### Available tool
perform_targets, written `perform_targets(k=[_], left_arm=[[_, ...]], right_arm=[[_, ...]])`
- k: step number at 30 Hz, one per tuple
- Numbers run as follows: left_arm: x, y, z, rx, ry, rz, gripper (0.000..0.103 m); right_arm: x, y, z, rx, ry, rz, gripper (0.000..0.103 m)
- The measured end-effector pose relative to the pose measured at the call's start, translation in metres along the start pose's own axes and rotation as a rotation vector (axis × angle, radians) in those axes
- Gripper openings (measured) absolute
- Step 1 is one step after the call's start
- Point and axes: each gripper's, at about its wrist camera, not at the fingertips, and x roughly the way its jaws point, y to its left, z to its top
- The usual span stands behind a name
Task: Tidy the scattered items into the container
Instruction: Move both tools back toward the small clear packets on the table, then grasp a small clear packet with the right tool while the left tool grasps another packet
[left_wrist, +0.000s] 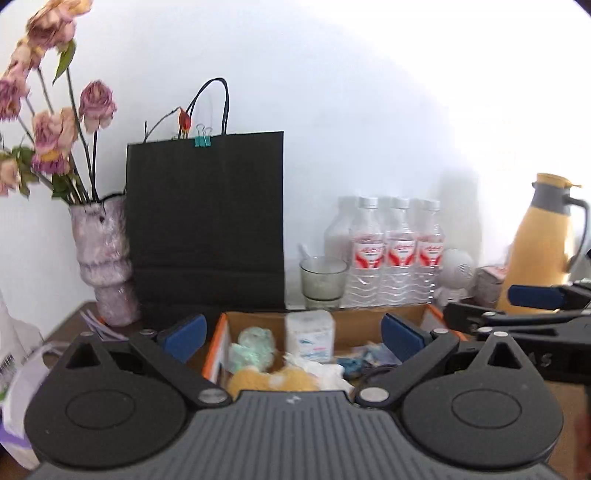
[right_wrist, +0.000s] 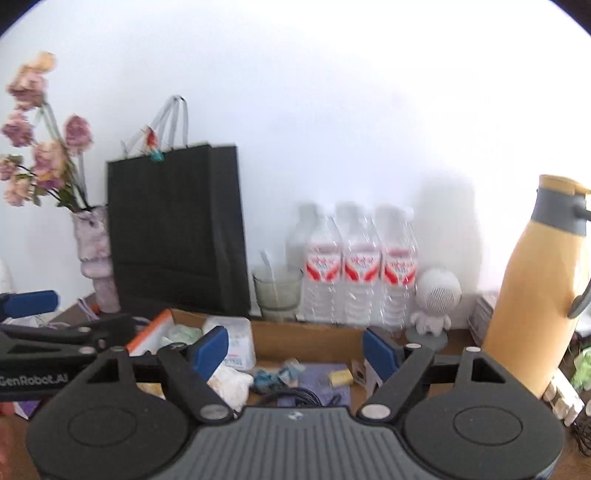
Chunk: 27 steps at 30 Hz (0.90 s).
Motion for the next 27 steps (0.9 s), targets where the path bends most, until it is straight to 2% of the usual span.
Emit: perform_targets(k=[5, 8, 12, 17, 19, 21, 24, 27], left_arm=[[-0.014, 0.001, -0.007, -0.011, -0.003, -0.002, 0.103], [-0.04, 0.001, -0.024, -0.012, 0.035, -0.012, 0.103], [-0.093, 0.0, -0.073, -0.052, 0.056, -0.107, 0.103], [-0.161, -0.012, -0.15, -0.085, 0.075, -0.112, 0.103], [-0.173, -0.013, -0.178, -0.09, 0.15, -0.147, 0.103], [-0.178, -0.015, -0.193, -0.065, 0.197, -0.153, 0.103], [-0.172, -0.015, -0.192, -0.036, 0.19, -0.115, 0.103], [-0.156, -0.006, -0.177, -0.078, 0.181, -0.087, 0.103]], right_arm=[[-0.015, 0.002, -0.004, 0.013, -0.008, -0.001, 0.078], [-0.04, 0.001, -0.015, 0.038, -0.008, -0.006, 0.078], [-0.103, 0.004, -0.065, 0.065, -0.025, 0.021, 0.079], [-0.18, 0.015, -0.144, 0.083, -0.017, 0.044, 0.075], [-0.202, 0.014, -0.171, 0.104, 0.022, 0.067, 0.066], [-0.213, 0.015, -0.192, 0.097, 0.072, 0.05, 0.062], [-0.211, 0.018, -0.203, 0.083, 0.109, 0.04, 0.055], [-0.189, 0.015, -0.189, 0.106, 0.113, 0.048, 0.037]])
